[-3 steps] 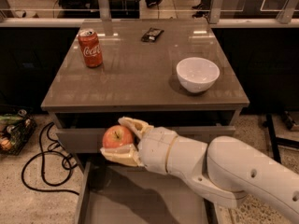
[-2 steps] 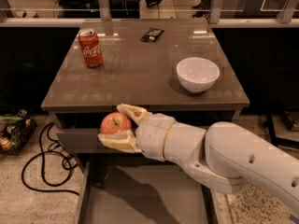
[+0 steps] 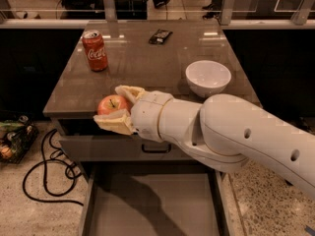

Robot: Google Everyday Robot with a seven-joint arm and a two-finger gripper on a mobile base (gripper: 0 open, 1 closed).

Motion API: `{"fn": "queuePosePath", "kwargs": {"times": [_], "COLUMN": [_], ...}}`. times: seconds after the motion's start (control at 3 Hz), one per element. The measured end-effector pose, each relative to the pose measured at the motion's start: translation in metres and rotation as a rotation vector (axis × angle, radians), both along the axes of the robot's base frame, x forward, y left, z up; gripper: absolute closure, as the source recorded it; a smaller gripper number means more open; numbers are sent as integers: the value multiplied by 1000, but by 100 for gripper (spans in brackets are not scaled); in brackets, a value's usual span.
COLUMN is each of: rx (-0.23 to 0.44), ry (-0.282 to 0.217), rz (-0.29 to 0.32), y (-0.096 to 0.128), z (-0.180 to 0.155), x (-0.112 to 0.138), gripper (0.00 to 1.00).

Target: Pick apple from middle drawer and place on counter

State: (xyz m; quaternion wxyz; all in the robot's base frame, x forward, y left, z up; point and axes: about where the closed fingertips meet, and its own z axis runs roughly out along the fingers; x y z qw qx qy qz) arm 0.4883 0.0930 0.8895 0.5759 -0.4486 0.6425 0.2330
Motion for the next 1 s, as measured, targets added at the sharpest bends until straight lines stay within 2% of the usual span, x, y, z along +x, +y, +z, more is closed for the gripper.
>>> {"fn": "queuePosePath", "kwargs": {"times": [0.33,1.0], "rx": [0,31], "ry": [-4,13], "rz": [-10,-19], "y": [-3,-14], "z": [12,33], "x": [11,67], "gripper": [100,100]}}
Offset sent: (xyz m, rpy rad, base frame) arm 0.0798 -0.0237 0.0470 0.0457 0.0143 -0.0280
